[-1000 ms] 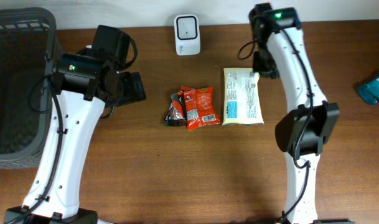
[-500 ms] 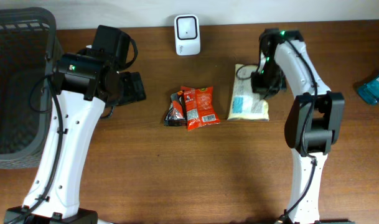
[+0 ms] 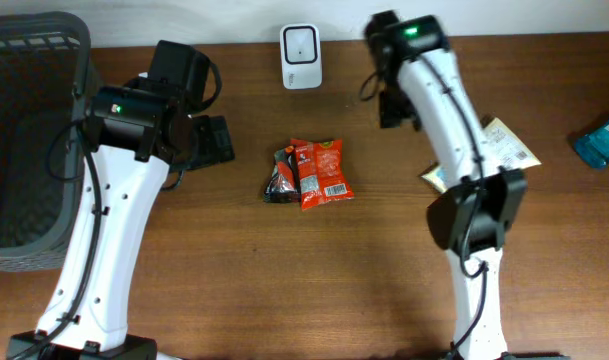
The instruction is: Scan the item barcode
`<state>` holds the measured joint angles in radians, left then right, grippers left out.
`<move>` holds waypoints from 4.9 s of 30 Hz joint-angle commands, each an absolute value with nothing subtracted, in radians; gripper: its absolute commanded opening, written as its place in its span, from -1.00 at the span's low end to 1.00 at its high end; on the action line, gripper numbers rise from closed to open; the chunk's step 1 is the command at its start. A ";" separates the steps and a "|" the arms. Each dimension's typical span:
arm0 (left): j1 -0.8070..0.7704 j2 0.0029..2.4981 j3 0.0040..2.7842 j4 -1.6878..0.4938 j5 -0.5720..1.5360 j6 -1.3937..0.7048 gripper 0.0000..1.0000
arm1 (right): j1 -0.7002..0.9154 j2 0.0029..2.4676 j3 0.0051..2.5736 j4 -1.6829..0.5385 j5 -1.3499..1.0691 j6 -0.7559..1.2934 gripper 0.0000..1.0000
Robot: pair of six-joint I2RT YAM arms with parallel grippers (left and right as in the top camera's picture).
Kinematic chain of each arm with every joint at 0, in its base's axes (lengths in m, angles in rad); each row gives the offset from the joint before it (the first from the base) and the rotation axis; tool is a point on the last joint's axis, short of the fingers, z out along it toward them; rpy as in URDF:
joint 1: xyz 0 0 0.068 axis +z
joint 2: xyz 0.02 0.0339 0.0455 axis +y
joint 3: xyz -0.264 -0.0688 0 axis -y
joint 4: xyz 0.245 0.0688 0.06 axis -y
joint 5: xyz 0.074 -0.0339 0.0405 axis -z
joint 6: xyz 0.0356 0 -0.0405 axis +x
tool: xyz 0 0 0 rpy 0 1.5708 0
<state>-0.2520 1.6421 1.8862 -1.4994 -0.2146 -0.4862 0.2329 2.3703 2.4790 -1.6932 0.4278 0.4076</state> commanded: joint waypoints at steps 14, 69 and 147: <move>-0.253 1.638 1.889 -1.498 -0.225 -0.470 0.98 | -0.360 2.365 1.911 -1.341 -0.233 0.150 0.55; -0.253 1.638 1.889 -1.498 -0.225 -0.470 0.98 | 0.633 2.361 1.822 -1.449 0.492 0.199 0.85; -0.253 1.638 1.889 -1.498 -0.225 -0.470 0.98 | 0.169 2.207 1.877 -1.345 -0.231 0.250 -0.64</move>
<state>-0.2531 1.6421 1.8862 -1.4994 -0.2146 -0.4862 0.1284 2.2040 1.9640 -1.3811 -0.2615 0.2535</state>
